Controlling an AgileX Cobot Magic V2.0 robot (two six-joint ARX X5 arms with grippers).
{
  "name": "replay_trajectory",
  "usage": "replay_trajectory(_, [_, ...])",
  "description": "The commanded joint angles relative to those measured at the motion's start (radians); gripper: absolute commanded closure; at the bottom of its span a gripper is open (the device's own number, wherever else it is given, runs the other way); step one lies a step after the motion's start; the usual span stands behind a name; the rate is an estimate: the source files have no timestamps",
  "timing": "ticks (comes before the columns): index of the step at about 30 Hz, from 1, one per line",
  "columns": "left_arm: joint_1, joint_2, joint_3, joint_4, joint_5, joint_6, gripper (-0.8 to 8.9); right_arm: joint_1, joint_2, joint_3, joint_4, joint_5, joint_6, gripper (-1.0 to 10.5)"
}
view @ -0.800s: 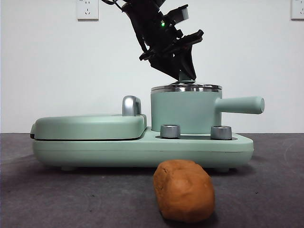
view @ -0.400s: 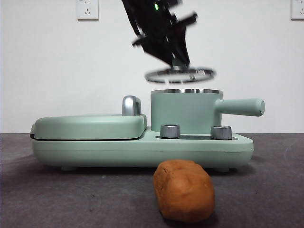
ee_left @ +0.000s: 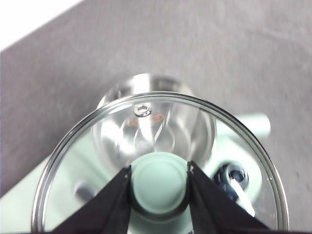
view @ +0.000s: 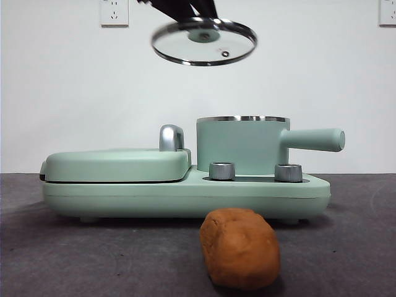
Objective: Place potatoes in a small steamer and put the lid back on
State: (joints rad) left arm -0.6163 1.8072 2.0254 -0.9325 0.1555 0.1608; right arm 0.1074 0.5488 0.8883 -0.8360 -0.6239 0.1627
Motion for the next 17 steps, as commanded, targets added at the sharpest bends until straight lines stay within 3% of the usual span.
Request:
replay_trajectory(1, [0.009,-0.04,0.029,0.002,0.001,0.037,7.97,0.038,0.034,0.017,0.006,0.024,0.044,4.9])
replay_trajectory(9, [0.069,-0.118,0.029,-0.077,0.001,0.036,7.97,0.222,0.172,0.017,0.03,0.098,0.143,4.9])
replay_trajectory(17, [0.163,-0.159,0.029,-0.134,0.001,0.03,7.97,0.512,0.362,0.019,0.117,0.293,0.271,4.9])
